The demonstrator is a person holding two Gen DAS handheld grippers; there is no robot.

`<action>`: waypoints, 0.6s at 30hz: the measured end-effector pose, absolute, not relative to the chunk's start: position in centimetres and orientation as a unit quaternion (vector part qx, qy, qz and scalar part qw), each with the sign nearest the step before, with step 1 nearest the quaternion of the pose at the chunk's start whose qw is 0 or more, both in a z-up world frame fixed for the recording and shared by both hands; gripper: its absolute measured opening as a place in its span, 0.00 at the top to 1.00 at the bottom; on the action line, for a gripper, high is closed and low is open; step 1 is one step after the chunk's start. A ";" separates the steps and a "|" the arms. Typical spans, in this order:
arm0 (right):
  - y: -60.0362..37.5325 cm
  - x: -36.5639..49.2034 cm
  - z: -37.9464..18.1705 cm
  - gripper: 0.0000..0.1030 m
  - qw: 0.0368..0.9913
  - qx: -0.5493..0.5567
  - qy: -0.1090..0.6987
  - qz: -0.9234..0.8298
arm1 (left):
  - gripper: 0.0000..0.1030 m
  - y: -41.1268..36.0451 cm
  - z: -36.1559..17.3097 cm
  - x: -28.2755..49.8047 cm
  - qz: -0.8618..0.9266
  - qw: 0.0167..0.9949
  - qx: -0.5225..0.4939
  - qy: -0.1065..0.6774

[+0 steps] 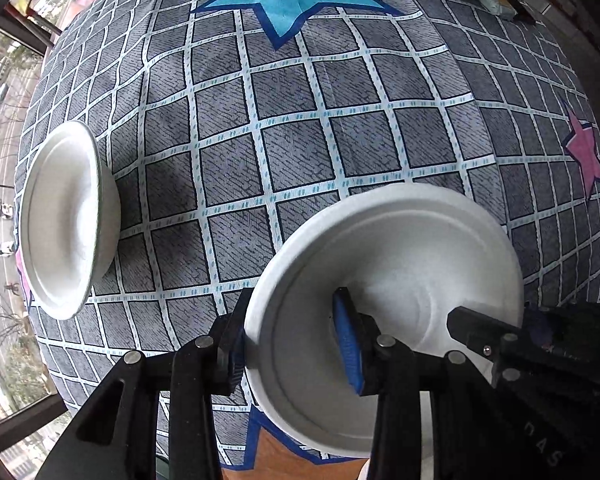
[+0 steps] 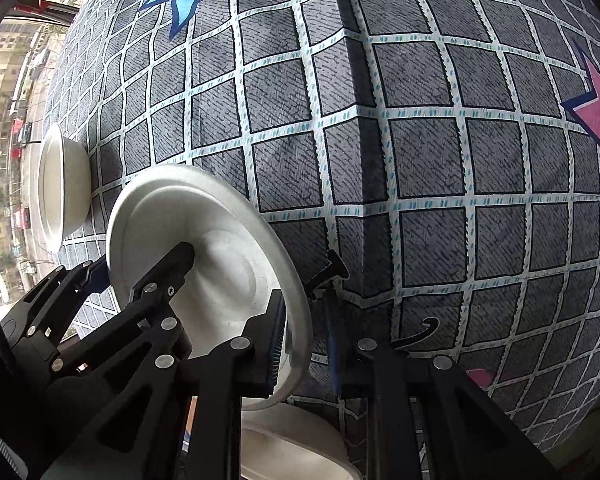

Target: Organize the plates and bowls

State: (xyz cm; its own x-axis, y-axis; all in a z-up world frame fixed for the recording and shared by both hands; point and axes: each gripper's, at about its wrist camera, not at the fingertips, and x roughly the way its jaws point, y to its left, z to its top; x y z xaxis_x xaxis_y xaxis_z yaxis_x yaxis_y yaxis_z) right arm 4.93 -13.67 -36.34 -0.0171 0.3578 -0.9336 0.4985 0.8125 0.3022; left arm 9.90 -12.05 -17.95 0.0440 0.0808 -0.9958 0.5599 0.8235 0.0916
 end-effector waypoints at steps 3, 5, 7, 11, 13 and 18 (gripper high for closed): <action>-14.0 6.0 -35.1 0.84 0.645 0.284 0.708 -0.055 | 0.63 -11.9 -16.9 11.3 -0.177 0.686 0.235 0.665; -14.4 6.6 -33.9 0.84 0.649 0.284 0.704 -0.055 | 0.63 -12.3 -15.9 11.5 -0.179 0.691 0.236 0.659; -14.9 7.4 -32.8 0.84 0.653 0.287 0.699 -0.057 | 0.63 -12.7 -14.7 11.5 -0.183 0.696 0.236 0.652; -15.7 8.0 -30.0 0.84 0.667 0.284 0.687 -0.058 | 0.63 -13.4 -12.4 11.8 -0.192 0.706 0.235 0.640; -16.1 7.4 -29.1 0.84 0.672 0.281 0.682 -0.058 | 0.63 -13.7 -11.3 11.8 -0.197 0.709 0.236 0.635; -16.0 6.2 -26.5 0.83 0.679 0.282 0.674 -0.065 | 0.63 -14.2 -9.2 9.7 -0.211 0.711 0.246 0.624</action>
